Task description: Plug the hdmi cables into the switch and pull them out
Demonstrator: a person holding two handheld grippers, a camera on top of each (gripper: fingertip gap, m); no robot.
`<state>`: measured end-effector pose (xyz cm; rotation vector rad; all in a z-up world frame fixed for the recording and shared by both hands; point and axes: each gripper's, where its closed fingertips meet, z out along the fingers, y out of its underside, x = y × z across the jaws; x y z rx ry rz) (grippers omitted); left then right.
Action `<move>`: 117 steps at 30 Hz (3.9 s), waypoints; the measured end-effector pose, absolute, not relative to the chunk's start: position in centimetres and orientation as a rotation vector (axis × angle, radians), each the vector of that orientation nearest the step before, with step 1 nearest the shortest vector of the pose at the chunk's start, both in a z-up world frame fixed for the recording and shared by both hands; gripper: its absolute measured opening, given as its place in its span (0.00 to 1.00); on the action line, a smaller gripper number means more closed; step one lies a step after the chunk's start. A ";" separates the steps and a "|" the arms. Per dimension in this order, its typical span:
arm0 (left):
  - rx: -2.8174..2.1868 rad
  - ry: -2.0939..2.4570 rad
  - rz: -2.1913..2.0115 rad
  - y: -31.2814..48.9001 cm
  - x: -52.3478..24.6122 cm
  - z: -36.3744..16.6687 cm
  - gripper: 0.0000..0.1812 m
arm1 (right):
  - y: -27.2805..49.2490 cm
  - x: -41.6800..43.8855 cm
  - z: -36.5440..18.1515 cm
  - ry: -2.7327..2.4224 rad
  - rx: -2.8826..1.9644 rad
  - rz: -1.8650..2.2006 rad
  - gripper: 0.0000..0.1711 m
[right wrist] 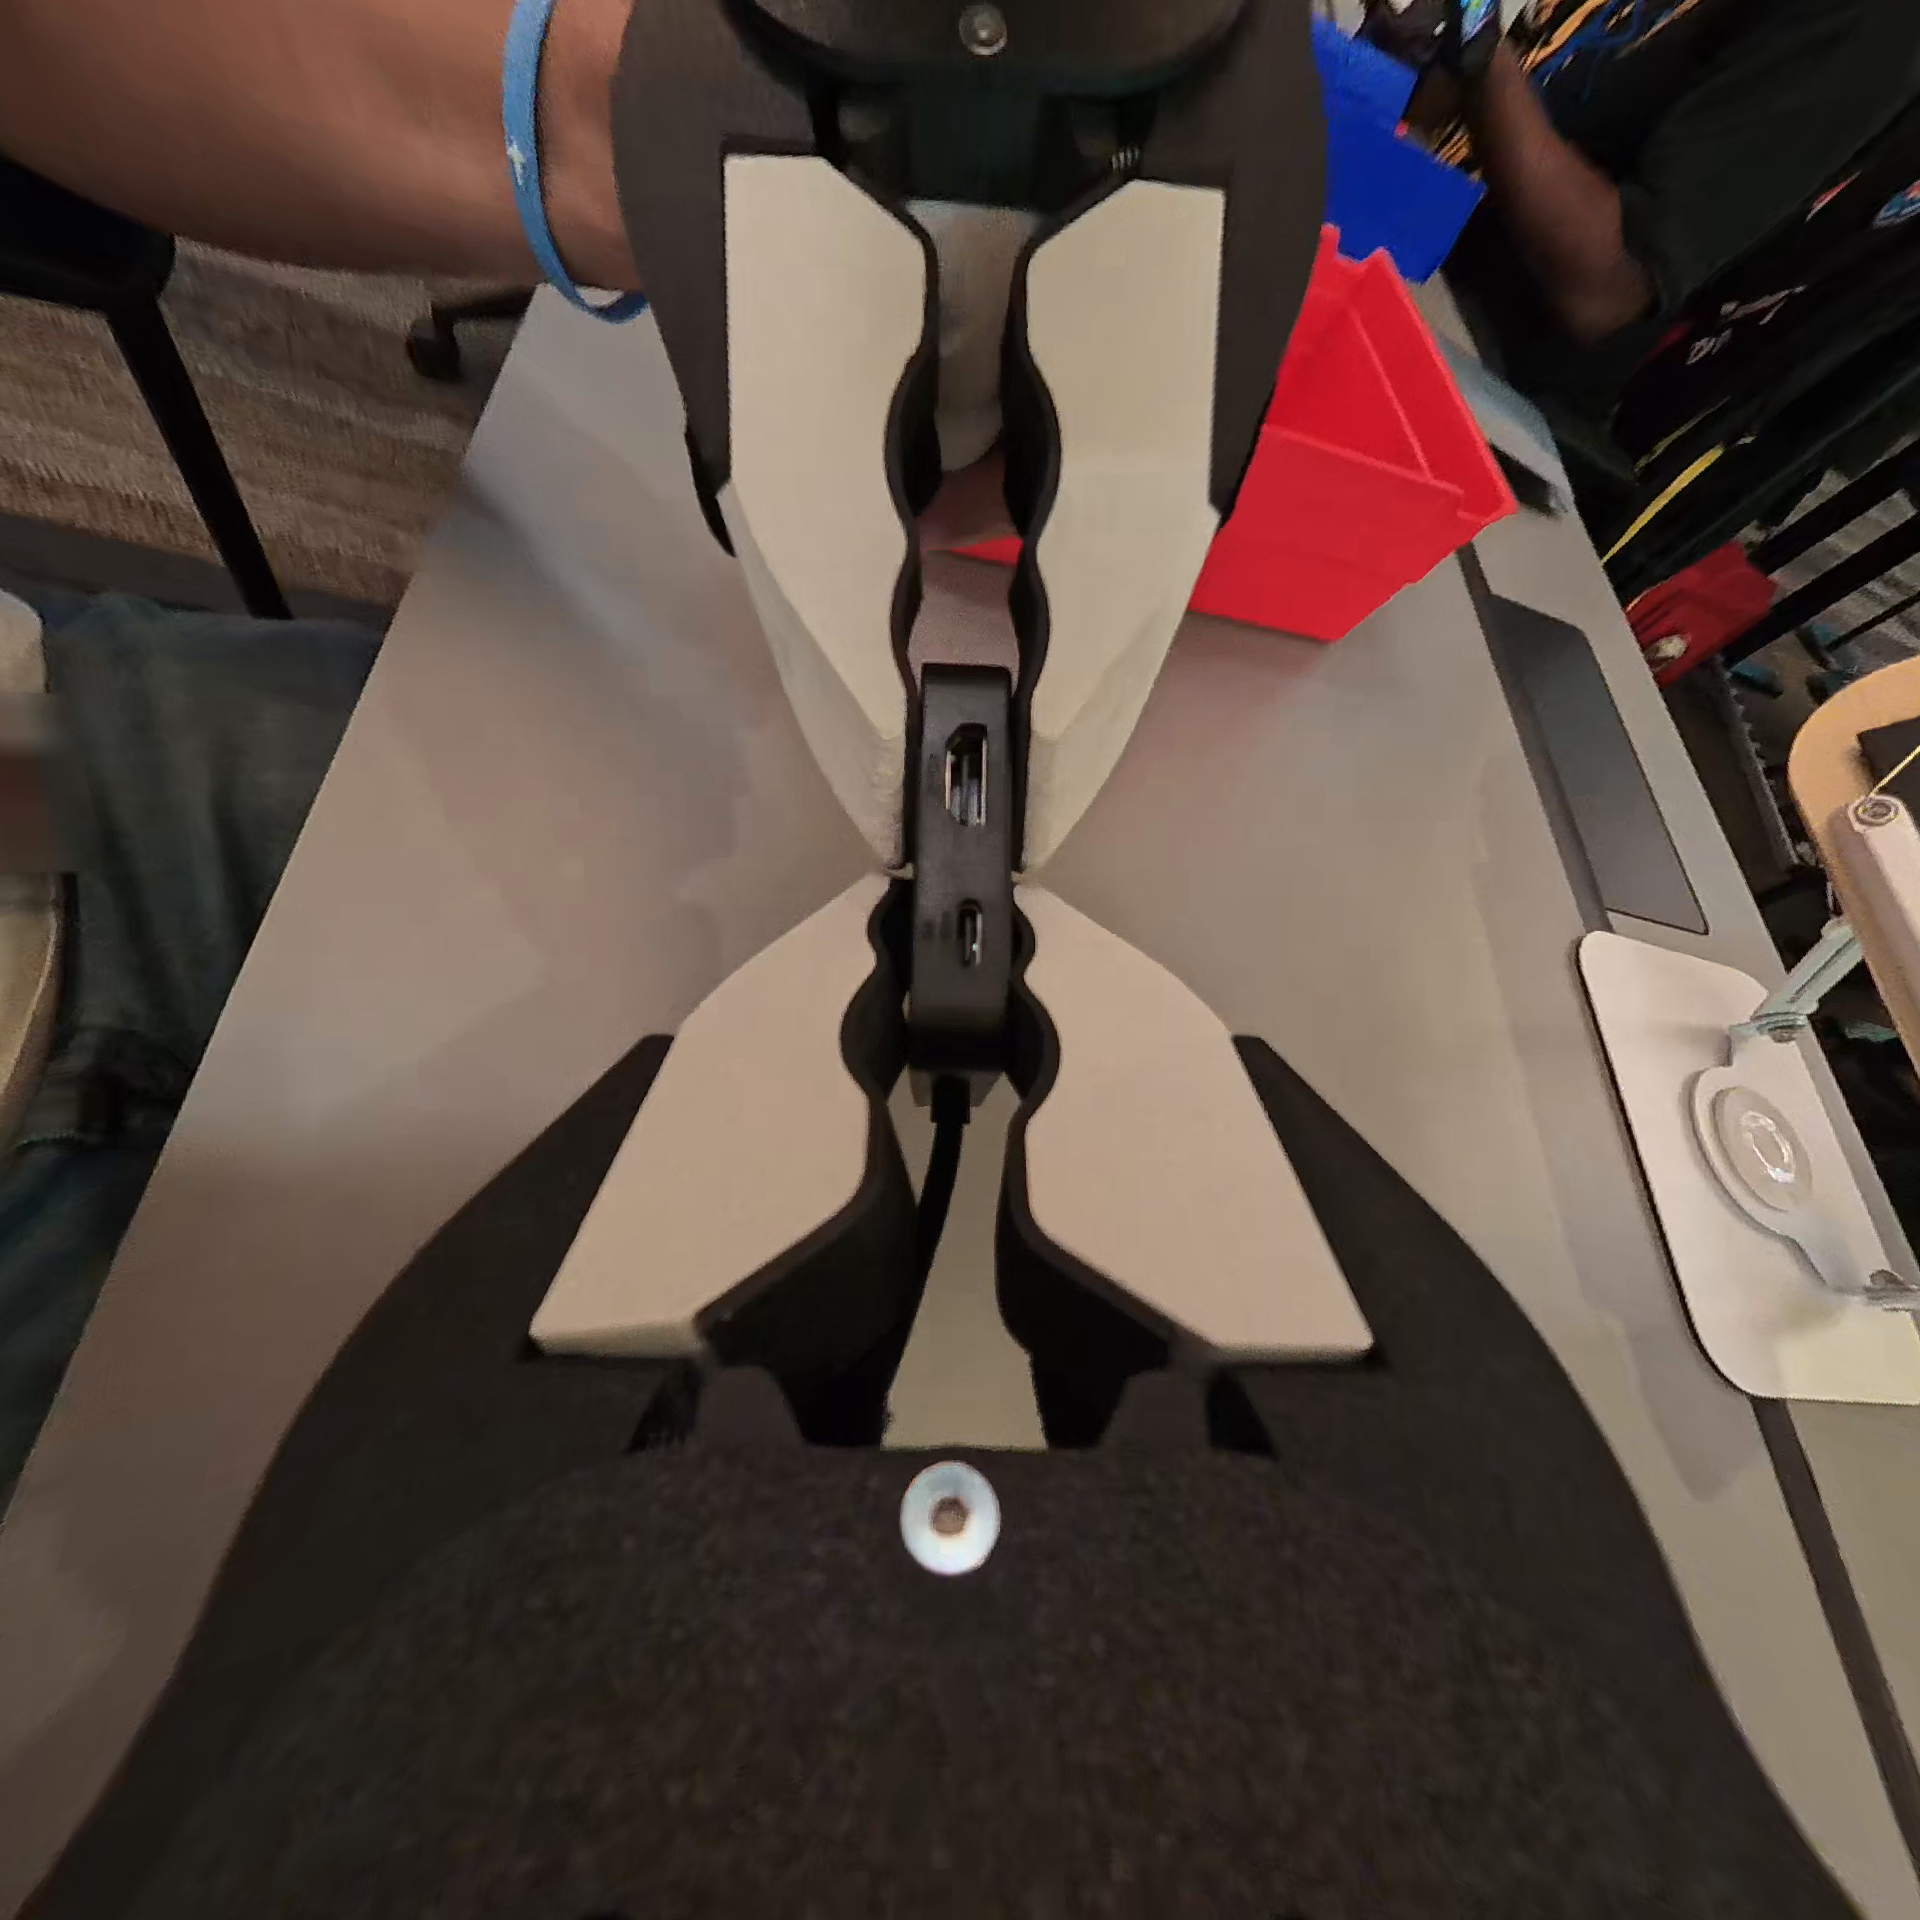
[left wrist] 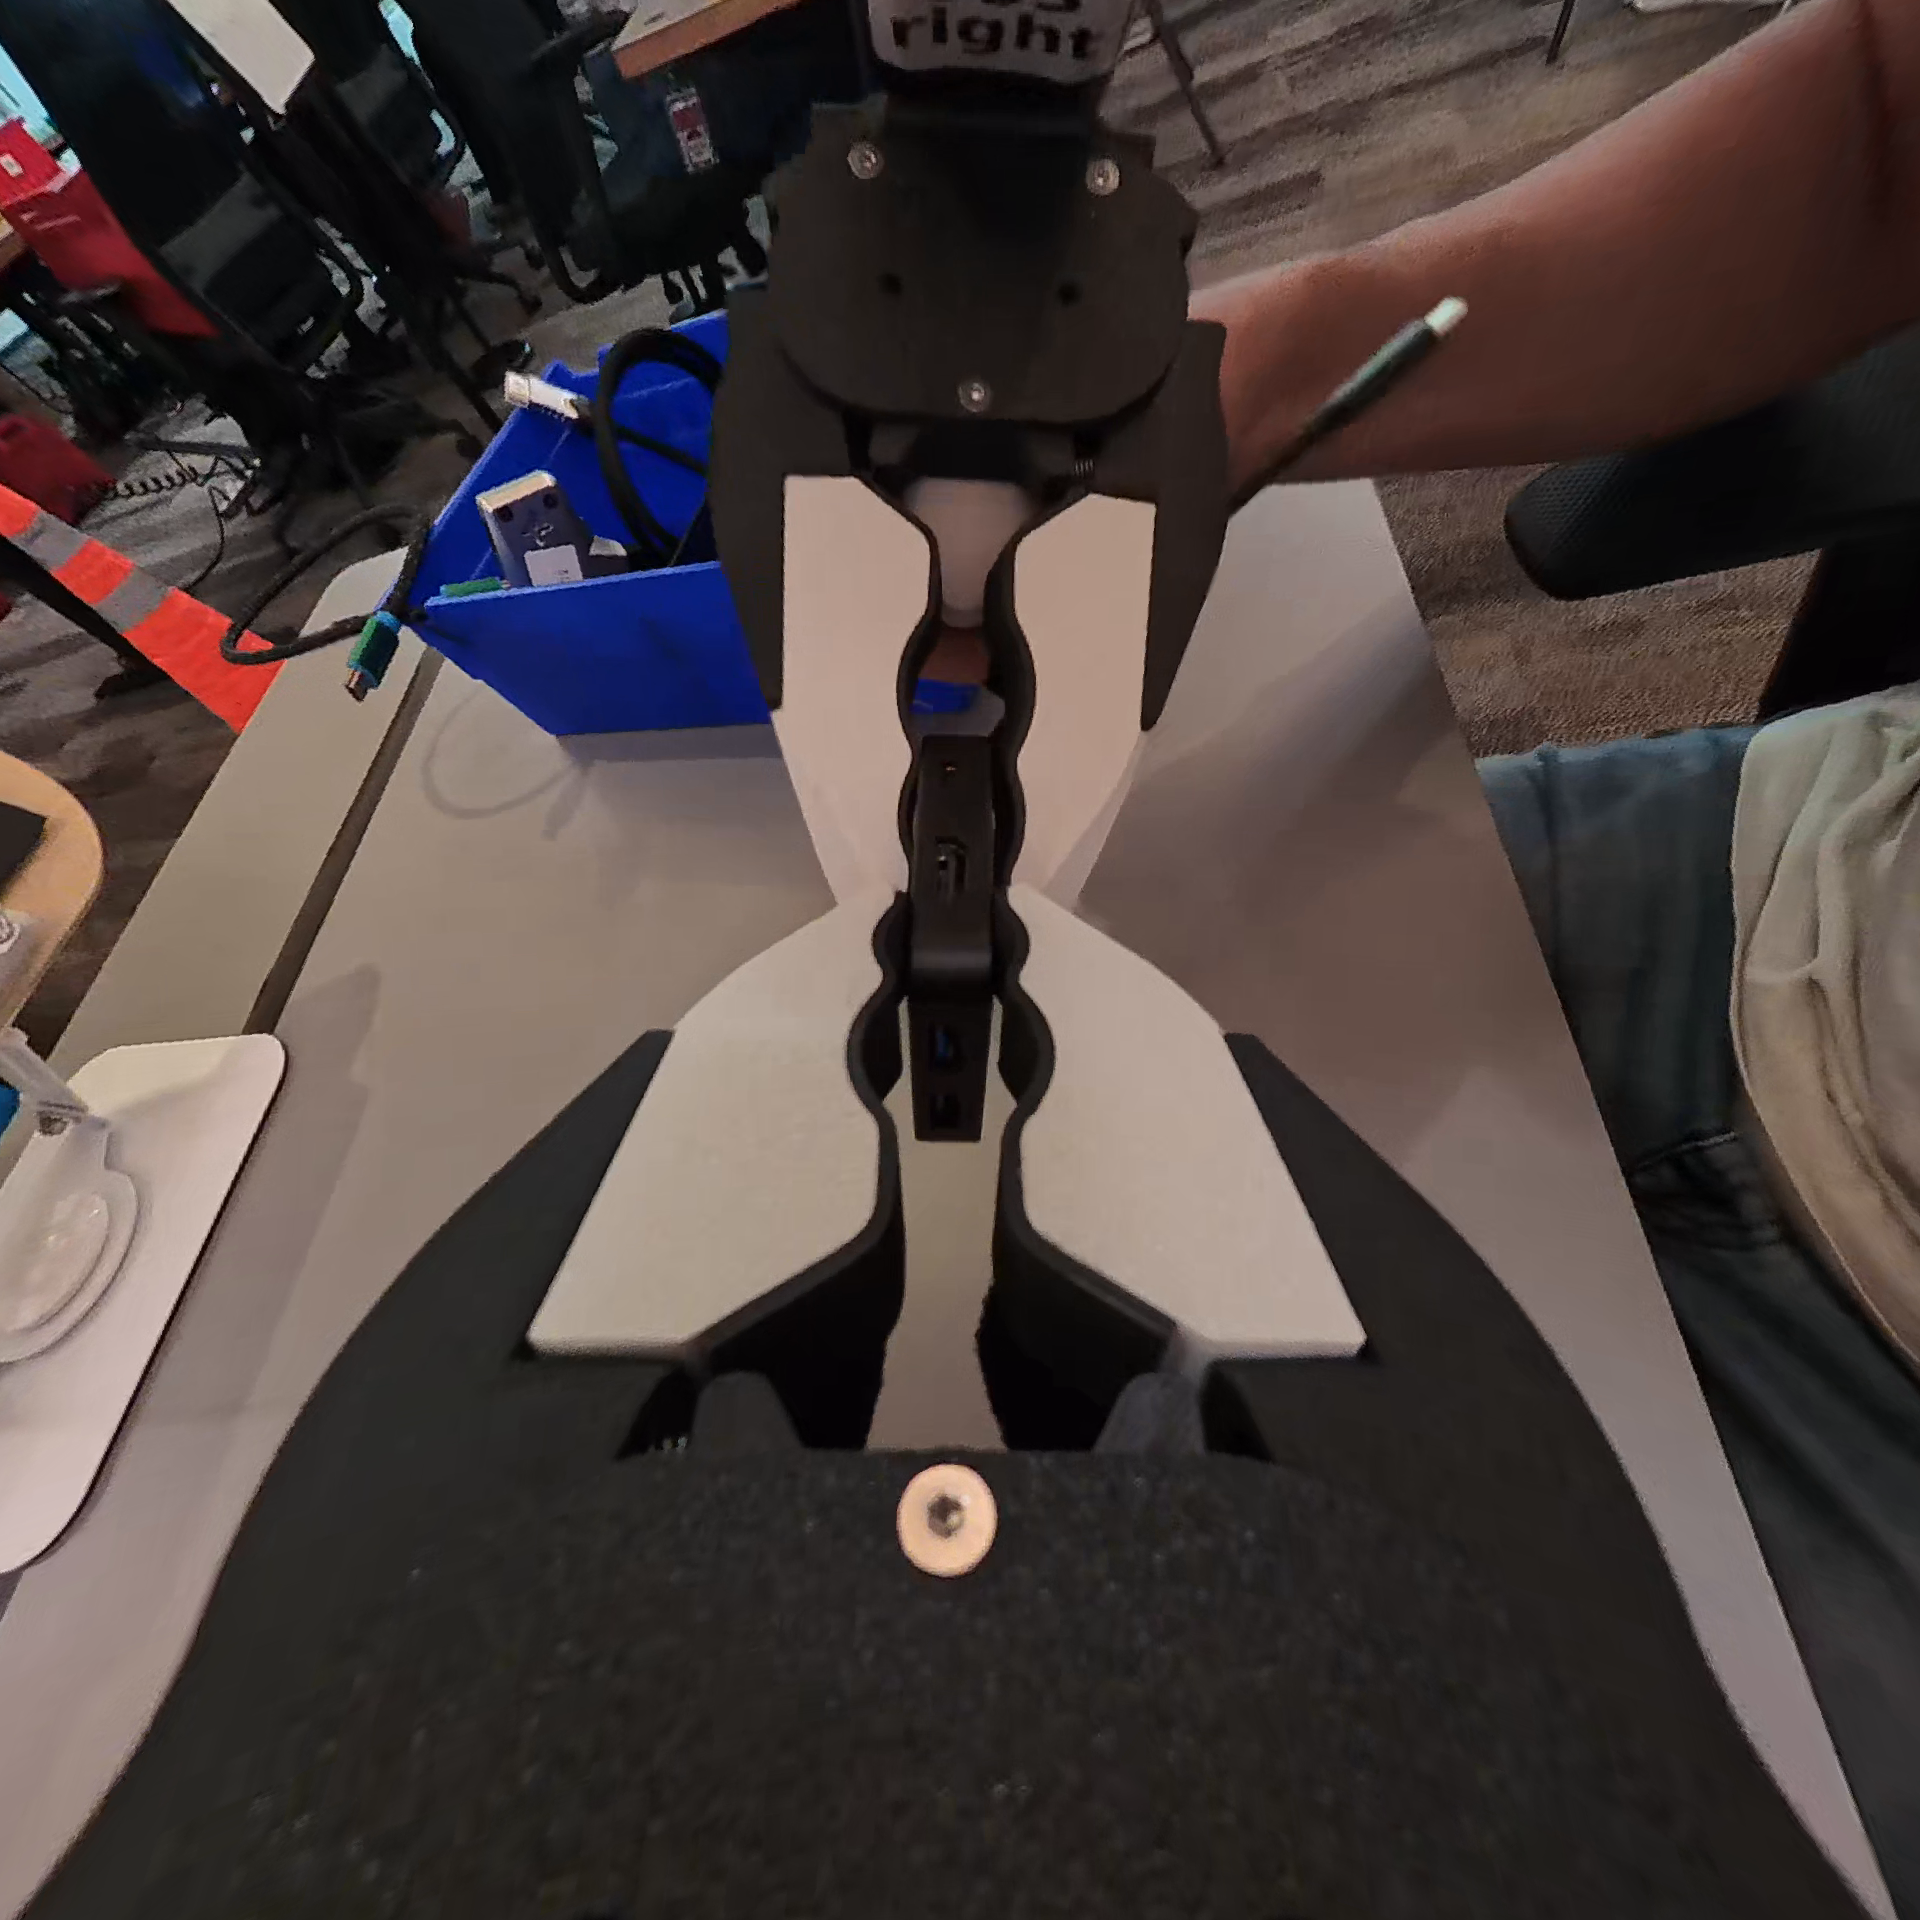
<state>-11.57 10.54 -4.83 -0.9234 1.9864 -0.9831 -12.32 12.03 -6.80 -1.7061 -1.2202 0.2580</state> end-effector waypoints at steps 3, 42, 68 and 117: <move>-0.897 1.955 -1.040 10.3 -11.6 -4.6 0.08 | 11.7 -12.1 -6.3 -1.249 -1.721 0.251 0.08; -2.348 0.634 -0.718 34.2 -35.0 -12.2 0.26 | 17.8 -8.4 -5.8 -1.269 -1.831 -0.279 0.09; -2.208 0.978 -0.753 29.6 -39.8 -2.0 0.03 | 18.2 -6.5 -6.8 -1.234 -1.887 -0.229 0.08; -1.476 2.608 -0.937 12.5 -14.1 -19.8 0.12 | 16.6 -0.6 -6.6 -1.134 -1.932 -0.289 0.09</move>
